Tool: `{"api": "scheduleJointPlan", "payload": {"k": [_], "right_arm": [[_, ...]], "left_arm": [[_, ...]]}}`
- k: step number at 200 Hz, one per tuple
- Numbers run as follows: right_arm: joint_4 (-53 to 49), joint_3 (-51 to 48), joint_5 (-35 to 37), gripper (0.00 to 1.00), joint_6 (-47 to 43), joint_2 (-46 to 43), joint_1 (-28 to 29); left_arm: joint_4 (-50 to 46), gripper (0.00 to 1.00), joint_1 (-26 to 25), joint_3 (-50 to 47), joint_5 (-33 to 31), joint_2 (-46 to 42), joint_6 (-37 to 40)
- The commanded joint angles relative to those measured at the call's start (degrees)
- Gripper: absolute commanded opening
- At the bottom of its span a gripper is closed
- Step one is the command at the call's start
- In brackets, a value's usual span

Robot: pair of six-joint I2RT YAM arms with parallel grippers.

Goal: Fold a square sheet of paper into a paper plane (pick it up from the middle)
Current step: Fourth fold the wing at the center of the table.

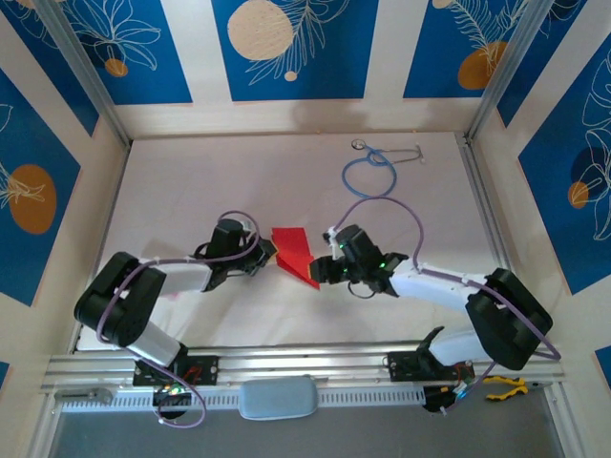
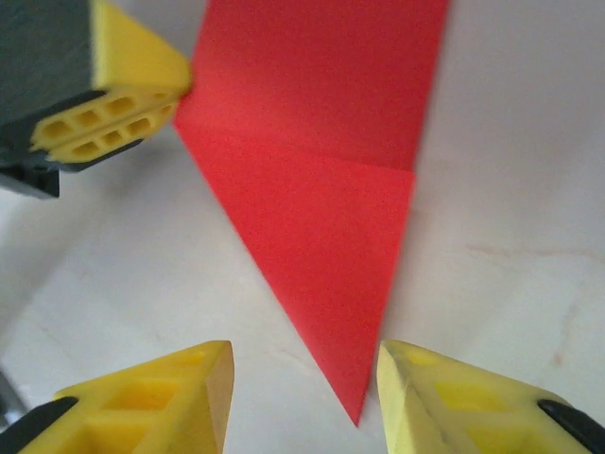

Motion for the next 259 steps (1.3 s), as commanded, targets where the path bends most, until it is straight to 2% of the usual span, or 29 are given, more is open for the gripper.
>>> {"api": "scheduleJointPlan", "payload": {"k": [1,42,60,87,97,114,125,156,177,188,205,219,238,259], "right_arm": [[9.0,-2.9,17.1,0.45,-10.7,-0.9,6.2],[12.7,-4.1,26.9,0.46,-14.4,0.7,9.3],[17.9,-5.7,34.6,0.47,-17.4,0.6,11.7],[23.7,-7.3,34.4,0.53,-21.0,0.1,12.0],[24.3,-7.3,33.2,0.54,-21.6,0.2,11.6],[23.7,-7.3,31.2,0.64,-19.7,0.5,10.2],[21.8,-7.0,27.6,0.65,-17.5,0.5,8.3],[23.2,-9.2,23.8,0.65,-14.8,-1.7,5.6],[21.9,-10.0,17.5,0.65,-9.1,-4.6,1.5],[17.6,-9.1,15.3,0.69,-4.7,-5.6,-1.0],[15.0,-8.7,6.7,0.71,-4.9,-7.1,-4.8],[15.4,-9.2,3.2,0.72,-4.5,-8.2,-6.9],[15.4,-9.3,2.7,0.76,-5.8,-9.1,-7.4],[19.0,-11.0,5.4,0.77,-9.8,-9.1,-6.3]], "left_arm": [[1.1,0.0,-0.7,-1.5,-3.7,-2.5,-2.2],[0.2,0.0,-0.8,-1.3,-3.3,-3.1,-1.9],[0.2,0.0,-0.8,-1.2,-3.1,-3.0,-1.9],[0.4,0.0,-0.8,-1.2,-3.0,-3.1,-2.0],[0.3,0.0,-0.8,-1.2,-2.9,-3.2,-2.1],[-0.2,0.0,-0.8,-1.1,-2.9,-3.6,-2.0],[-0.4,0.0,-0.8,-1.1,-2.9,-3.7,-2.0],[-0.4,0.0,-0.8,-1.2,-2.5,-3.7,-1.9],[-0.7,0.0,-0.8,-1.2,-2.6,-3.9,-1.6],[-0.8,0.0,-0.8,-1.1,-2.5,-3.8,-1.6],[-0.5,0.0,-0.8,-1.1,-2.5,-3.7,-1.6],[-0.3,0.0,-0.8,-1.0,-2.4,-3.6,-1.6],[-0.3,0.0,-0.8,-1.0,-2.3,-3.6,-1.8],[-0.4,0.0,-0.8,-0.9,-2.3,-3.7,-1.7]]}}
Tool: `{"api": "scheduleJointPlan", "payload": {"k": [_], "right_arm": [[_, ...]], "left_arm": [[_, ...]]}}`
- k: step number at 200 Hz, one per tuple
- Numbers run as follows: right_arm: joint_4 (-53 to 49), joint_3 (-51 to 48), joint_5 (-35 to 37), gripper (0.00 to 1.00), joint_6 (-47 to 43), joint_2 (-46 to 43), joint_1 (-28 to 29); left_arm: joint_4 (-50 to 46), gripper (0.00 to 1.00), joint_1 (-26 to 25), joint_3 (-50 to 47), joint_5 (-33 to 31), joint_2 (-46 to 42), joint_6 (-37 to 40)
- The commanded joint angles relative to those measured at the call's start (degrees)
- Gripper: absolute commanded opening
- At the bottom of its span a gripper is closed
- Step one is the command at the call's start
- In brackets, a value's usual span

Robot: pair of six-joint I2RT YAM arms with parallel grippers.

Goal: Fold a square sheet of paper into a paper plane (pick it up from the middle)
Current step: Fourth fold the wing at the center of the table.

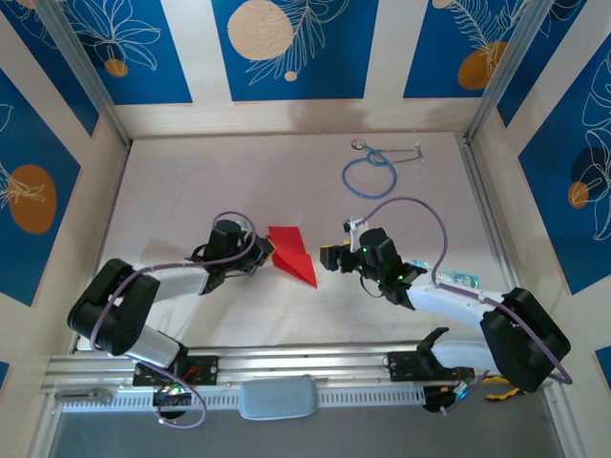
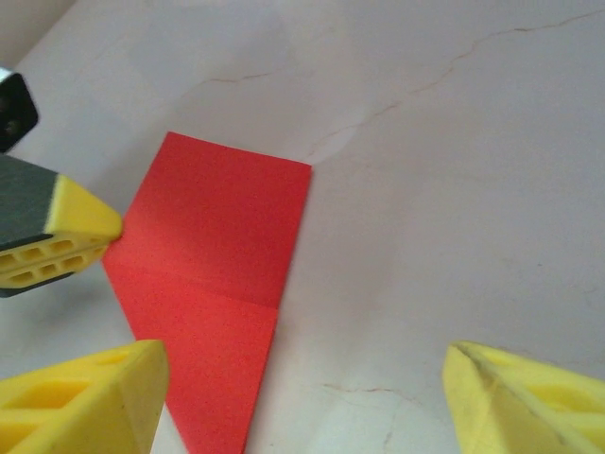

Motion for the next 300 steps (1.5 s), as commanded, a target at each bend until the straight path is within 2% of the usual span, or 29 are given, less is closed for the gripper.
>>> {"api": "scheduleJointPlan", "payload": {"k": [1,20,33,54,90,110,153,205,241,300], "right_arm": [[2.7,-1.5,-1.6,0.77,-3.3,-1.0,1.0],[8.1,-4.0,0.3,0.78,-10.9,-0.8,3.6],[7.9,-4.2,3.9,0.78,-15.8,-0.4,6.2],[7.2,-3.4,5.8,0.75,-20.5,0.5,8.8],[10.5,-3.5,6.6,0.67,-21.9,2.0,11.7],[11.4,-2.9,10.1,0.62,-24.1,4.1,14.1],[11.4,-1.3,11.2,0.48,-26.2,7.8,16.1],[11.9,1.3,9.1,0.47,-28.4,13.3,18.2],[12.8,3.8,13.1,0.43,-29.1,17.8,19.1],[14.5,6.5,15.4,0.4,-30.1,24.3,19.6]], "left_arm": [[0.0,0.0,-0.5,-0.2,-0.1,-1.1,0.2],[-0.1,0.0,-0.5,-0.1,-0.1,-1.3,0.1],[-0.3,0.0,-0.4,-0.1,-0.1,-1.5,0.1],[-0.6,0.0,-0.5,-0.3,-0.3,-1.6,0.1],[-0.5,0.0,-0.4,-0.4,-0.2,-1.7,0.0],[-0.5,0.0,-0.5,-0.4,-0.2,-1.9,-0.2],[-0.5,0.0,-0.5,-0.5,-0.2,-2.1,-0.4],[-1.1,0.0,-0.5,-0.5,-0.3,-2.5,-0.5],[-0.5,0.0,-0.5,-0.9,-0.1,-2.2,-0.9],[-1.0,0.0,-0.5,-0.5,0.1,-2.4,-0.8]]}}
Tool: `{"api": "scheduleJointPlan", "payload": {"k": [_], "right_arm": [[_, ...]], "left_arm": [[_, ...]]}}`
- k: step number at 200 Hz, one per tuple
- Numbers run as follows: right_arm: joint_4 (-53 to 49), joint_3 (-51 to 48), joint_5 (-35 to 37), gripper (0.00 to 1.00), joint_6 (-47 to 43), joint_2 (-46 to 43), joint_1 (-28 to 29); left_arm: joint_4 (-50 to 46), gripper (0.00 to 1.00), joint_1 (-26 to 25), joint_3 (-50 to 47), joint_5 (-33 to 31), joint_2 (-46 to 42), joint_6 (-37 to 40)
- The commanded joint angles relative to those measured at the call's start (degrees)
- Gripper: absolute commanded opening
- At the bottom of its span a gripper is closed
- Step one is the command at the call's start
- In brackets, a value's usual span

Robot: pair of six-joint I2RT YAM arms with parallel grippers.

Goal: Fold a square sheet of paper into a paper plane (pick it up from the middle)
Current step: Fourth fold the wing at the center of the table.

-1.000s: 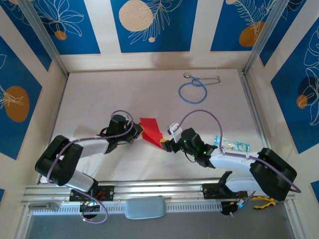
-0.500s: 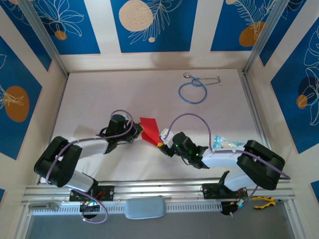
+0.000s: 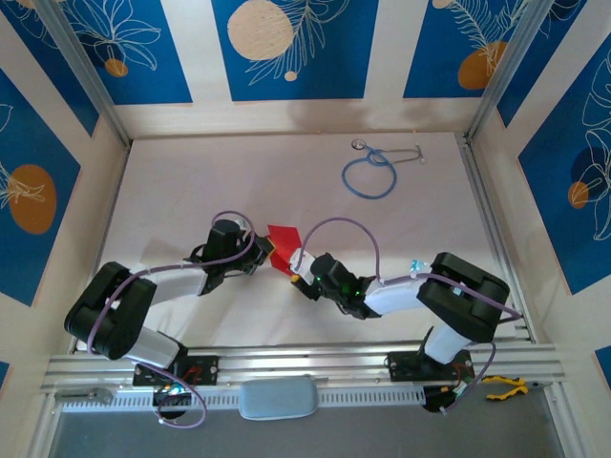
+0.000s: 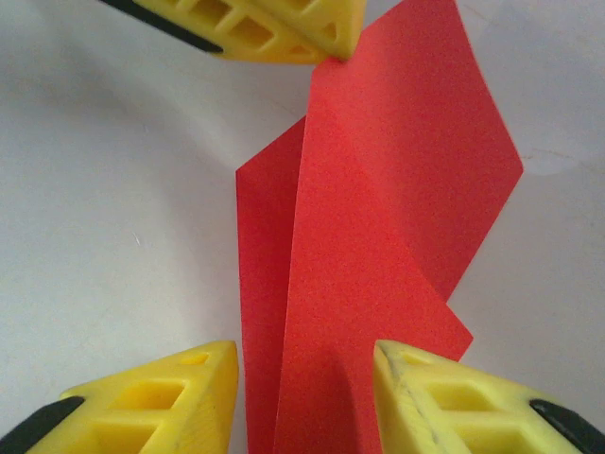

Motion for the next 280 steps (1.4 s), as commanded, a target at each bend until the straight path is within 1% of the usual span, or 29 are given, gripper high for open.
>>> {"api": "scheduleJointPlan", "payload": {"k": [1,20,32,65,76,86,99,117,140,180,198,218,259,267,280], "right_arm": [[2.3,1.9,2.5,0.4,-0.9,1.6,0.5],[2.3,2.1,2.6,0.39,-0.8,2.2,0.6],[2.2,2.0,2.9,0.37,-0.5,2.3,0.7],[1.3,2.0,3.9,0.26,-0.2,2.0,0.8],[1.1,1.9,4.1,0.24,-0.2,1.9,0.9],[1.0,1.9,4.4,0.21,-0.1,2.0,0.9],[1.0,1.8,4.6,0.19,0.0,2.0,0.9],[0.9,1.8,4.5,0.15,0.2,1.9,0.9],[1.1,1.5,4.2,0.13,0.3,1.9,1.0],[1.8,1.0,4.0,0.07,0.7,1.9,0.9],[2.7,0.3,3.6,0.07,1.2,1.8,0.9],[3.3,-0.4,3.2,0.07,1.7,1.6,0.9],[4.5,-1.5,2.2,0.07,2.5,1.0,1.0],[4.6,-1.6,2.1,0.08,2.5,1.0,1.0],[4.9,-1.9,1.8,0.08,2.6,1.0,0.9]], "left_arm": [[-0.7,0.0,-0.5,-0.3,0.1,-0.9,-0.3],[-1.1,0.0,-0.4,-0.5,-0.1,-1.2,-0.4],[-1.2,0.0,-0.5,-0.6,-0.2,-1.5,-0.3],[-1.7,0.0,-0.5,-0.4,-0.3,-1.9,-0.1],[-1.9,0.0,-0.5,-0.4,-0.3,-2.0,-0.1],[-1.9,0.0,-0.5,-0.3,-0.3,-2.1,-0.1],[-2.1,0.0,-0.5,-0.2,-0.2,-2.1,0.0],[-2.5,0.0,-0.5,0.0,-0.2,-2.1,0.2],[-3.0,0.0,-0.5,0.6,-0.2,-2.0,0.6],[-6.3,0.3,-0.2,1.8,-0.5,-2.2,2.3],[-8.0,0.38,0.3,2.7,-0.4,-2.0,3.5],[-9.5,0.42,1.1,3.8,0.1,-1.2,5.0],[-10.3,0.42,2.1,6.7,3.7,3.1,6.1],[-9.8,0.4,2.2,7.2,4.5,4.0,6.1],[-9.0,0.33,2.2,7.8,5.5,5.2,6.1]]}}
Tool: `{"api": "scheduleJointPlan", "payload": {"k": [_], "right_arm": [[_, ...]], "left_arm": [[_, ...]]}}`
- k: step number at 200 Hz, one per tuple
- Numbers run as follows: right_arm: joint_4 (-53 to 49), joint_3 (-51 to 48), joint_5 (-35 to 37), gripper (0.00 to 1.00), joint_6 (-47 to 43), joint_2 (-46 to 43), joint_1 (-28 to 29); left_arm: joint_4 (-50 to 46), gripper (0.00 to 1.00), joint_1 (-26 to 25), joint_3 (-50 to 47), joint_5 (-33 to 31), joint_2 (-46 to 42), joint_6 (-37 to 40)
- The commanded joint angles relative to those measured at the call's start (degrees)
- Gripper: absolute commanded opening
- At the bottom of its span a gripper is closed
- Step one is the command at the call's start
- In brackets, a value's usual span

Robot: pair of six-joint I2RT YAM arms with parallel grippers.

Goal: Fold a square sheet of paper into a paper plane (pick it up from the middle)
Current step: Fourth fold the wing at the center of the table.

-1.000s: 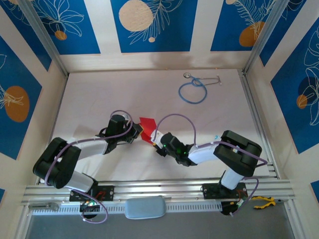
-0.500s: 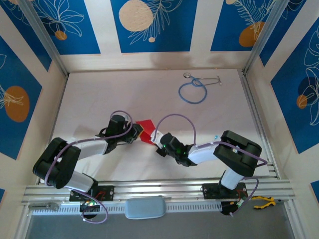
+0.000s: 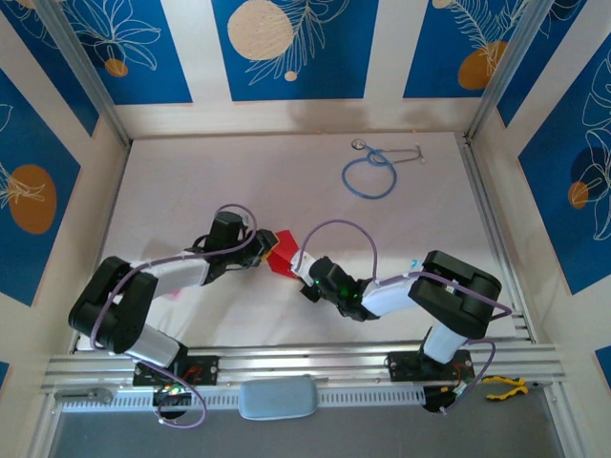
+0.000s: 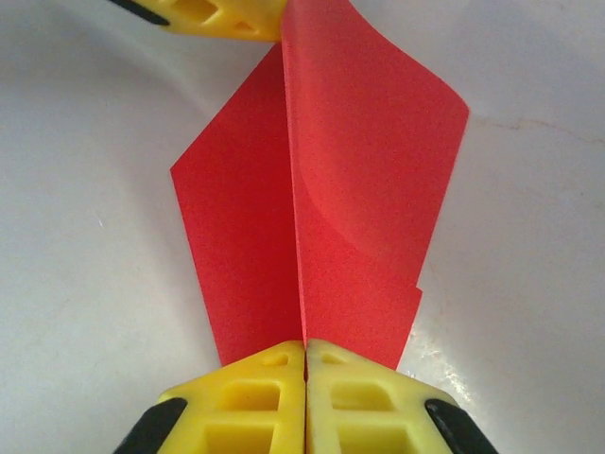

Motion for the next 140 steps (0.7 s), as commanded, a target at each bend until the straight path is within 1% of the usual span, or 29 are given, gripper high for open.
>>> {"api": "scheduleJointPlan", "payload": {"k": [1,19,44,59,76,100,140], "right_arm": [[2.8,-1.0,-1.2,0.08,1.0,-0.9,0.4],[2.8,-1.2,-1.1,0.08,1.1,-1.0,0.4],[2.2,-1.4,-0.7,0.1,1.4,-1.5,0.4],[1.4,-1.1,-0.2,0.13,1.5,-1.8,0.5],[0.3,-0.4,0.9,0.17,1.2,-1.6,0.9],[-0.5,0.3,3.0,0.2,0.9,-1.1,1.2],[-1.4,1.5,4.4,0.23,0.6,-0.8,1.8]], "left_arm": [[-0.3,0.32,0.7,2.0,3.4,2.5,1.0],[-0.2,0.21,0.8,2.3,4.0,3.2,1.0],[-0.6,0.11,0.9,1.9,3.9,2.8,0.5],[-0.3,0.06,0.9,1.7,3.9,2.4,-0.1],[-0.1,0.02,0.9,1.6,4.1,2.0,-1.0],[0.6,0.02,0.8,1.0,3.8,1.5,-1.9],[1.1,0.01,0.8,0.4,3.6,1.0,-2.5]]}}
